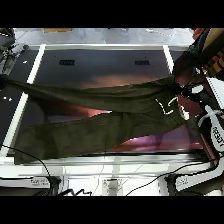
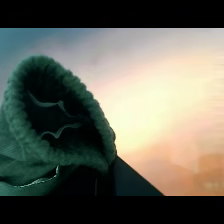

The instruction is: Fold the clothes and pants, and hang the long-sleeved shirts on hangers.

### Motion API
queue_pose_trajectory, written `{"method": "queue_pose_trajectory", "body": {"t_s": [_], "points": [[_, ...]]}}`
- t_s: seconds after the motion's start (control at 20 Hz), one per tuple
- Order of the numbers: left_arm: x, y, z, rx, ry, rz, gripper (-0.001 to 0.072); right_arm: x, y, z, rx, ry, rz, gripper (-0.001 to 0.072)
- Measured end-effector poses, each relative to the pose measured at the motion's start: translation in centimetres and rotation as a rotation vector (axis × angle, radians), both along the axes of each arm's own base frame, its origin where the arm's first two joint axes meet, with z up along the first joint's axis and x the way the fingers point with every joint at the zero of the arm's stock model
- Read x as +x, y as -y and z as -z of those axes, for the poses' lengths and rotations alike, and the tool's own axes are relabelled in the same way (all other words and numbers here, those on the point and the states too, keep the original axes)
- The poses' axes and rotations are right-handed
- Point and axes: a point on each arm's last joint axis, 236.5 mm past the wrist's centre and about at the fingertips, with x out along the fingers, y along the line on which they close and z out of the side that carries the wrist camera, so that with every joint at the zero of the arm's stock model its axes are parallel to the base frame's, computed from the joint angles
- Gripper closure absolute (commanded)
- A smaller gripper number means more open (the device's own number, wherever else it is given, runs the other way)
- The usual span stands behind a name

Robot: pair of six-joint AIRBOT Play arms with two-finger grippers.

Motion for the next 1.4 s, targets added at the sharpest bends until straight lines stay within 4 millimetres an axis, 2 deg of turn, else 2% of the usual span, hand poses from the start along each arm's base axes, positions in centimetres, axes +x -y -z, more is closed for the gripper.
{"method": "queue_pose_trajectory", "body": {"t_s": [0.1, 0.15, 0.25, 0.3, 0.5, 0.55, 0.7, 0.8, 0.9, 1.15, 1.4], "points": [[0.3, 0.0, -2.1, 0.027, 0.038, 0.000, 0.0680, 0.4, 0.3, 1.0, 0.014, -0.017, 0.020, 0.0676], [0.3, 0.1, -2.3, 0.038, 0.033, 0.006, 0.0680, 0.5, 0.5, 1.5, 0.019, -0.022, 0.031, 0.0676], [-0.2, 0.4, -0.9, 0.054, -0.034, 0.037, 0.0681, 0.7, 0.7, 2.1, 0.026, -0.029, 0.046, 0.0676], [-0.7, 0.6, 0.6, 0.052, -0.088, 0.058, 0.0680, 0.8, 0.8, 2.3, 0.026, -0.029, 0.052, 0.0676], [-4.5, 1.9, 10.2, -0.011, -0.383, 0.136, 0.0680, 1.0, 1.2, 2.6, 0.018, -0.027, 0.064, 0.0675], [-5.3, 2.1, 12.1, -0.032, -0.434, 0.141, 0.0680, 1.0, 1.2, 2.7, 0.017, -0.027, 0.065, 0.0675], [-7.0, 2.7, 16.4, -0.093, -0.539, 0.142, 0.0680, 1.1, 1.4, 2.8, 0.012, -0.027, 0.067, 0.0675], [-7.3, 2.6, 17.7, -0.116, -0.563, 0.122, 0.0680, 1.1, 1.4, 2.9, 0.010, -0.027, 0.070, 0.0675], [-6.7, 1.7, 17.9, -0.119, -0.534, 0.069, 0.0680, 1.2, 1.6, 2.9, 0.005, -0.020, 0.075, 0.0675], [-4.5, -0.8, 16.4, -0.104, -0.417, -0.055, 0.0680, 1.6, 2.1, 2.6, -0.007, 0.002, 0.089, 0.0675], [-4.6, -2.6, 15.9, -0.136, -0.373, -0.144, 0.0680, 1.7, 2.3, 2.5, -0.015, 0.007, 0.091, 0.0674]]}}
